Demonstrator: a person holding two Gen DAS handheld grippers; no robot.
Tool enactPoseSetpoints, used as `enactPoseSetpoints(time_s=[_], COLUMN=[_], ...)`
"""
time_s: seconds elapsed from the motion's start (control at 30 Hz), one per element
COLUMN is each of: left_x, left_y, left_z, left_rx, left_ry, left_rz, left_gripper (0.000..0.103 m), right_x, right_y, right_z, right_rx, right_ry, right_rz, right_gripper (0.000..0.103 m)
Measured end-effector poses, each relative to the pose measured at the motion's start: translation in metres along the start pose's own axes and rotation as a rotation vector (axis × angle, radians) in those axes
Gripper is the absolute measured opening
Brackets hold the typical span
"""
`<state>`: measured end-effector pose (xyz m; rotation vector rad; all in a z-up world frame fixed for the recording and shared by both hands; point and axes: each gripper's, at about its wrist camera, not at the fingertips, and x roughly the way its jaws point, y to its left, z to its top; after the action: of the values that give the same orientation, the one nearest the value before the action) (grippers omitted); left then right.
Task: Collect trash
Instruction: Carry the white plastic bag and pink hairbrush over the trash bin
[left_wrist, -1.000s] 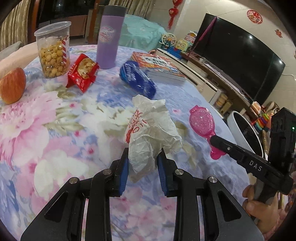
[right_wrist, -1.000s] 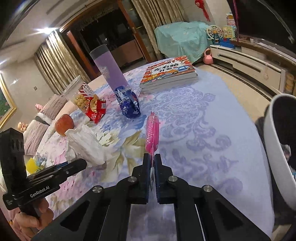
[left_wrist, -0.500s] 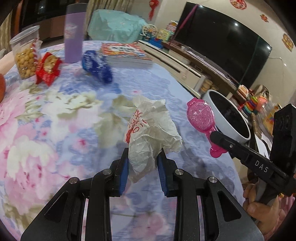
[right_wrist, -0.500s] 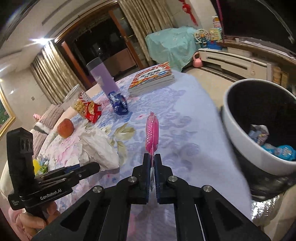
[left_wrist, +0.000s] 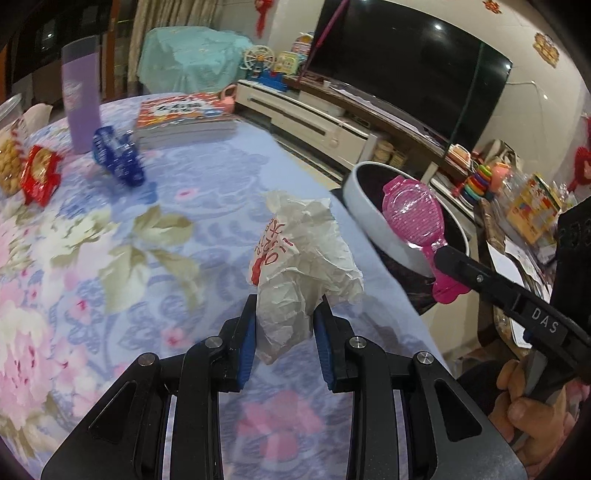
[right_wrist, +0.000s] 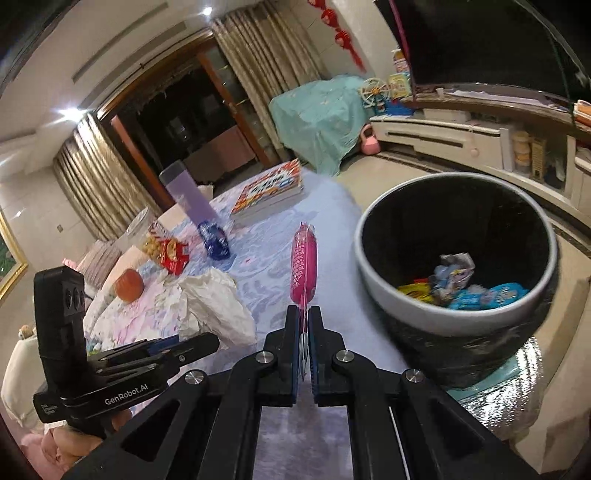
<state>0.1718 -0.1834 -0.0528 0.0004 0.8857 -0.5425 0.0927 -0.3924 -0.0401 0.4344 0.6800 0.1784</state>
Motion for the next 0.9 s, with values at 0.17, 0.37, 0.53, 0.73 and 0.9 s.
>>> enactPoseSetpoints(time_s=[0.17, 0.37, 0.53, 0.73, 0.9], left_x=[0.007, 0.011, 0.015, 0.023, 0.031], left_y=[-0.021, -0.049, -0.072, -0.096, -0.109], left_z=[0.008, 0.014, 0.02, 0.031, 0.039], left_rx=[0.038, 0.083, 0.117, 0.156, 0.171], left_ry=[0.004, 0.007, 0.007, 0.005, 0.009], left_rz=[-0.011, -0.028, -0.044, -0.058, -0.064], left_gripper=[0.027, 0.027, 0.027, 0.027, 0.027], right_x=[-0.018, -0.031, -0.043, -0.052, -0.054], right_y=[-0.016, -0.036, -0.055, -0.073, -0.083], right_z=[0.005, 0.007, 0.011, 0.016, 0.02], right_rx=[0.011, 0.028, 0.049, 0.066, 0.071], right_ry=[-0.029, -0.051, -0.073, -0.091, -0.097], right_rz=[-0.015, -0.039, -0.059, -0.079, -0.091], right_gripper=[0.004, 0.004, 0.004, 0.004, 0.004])
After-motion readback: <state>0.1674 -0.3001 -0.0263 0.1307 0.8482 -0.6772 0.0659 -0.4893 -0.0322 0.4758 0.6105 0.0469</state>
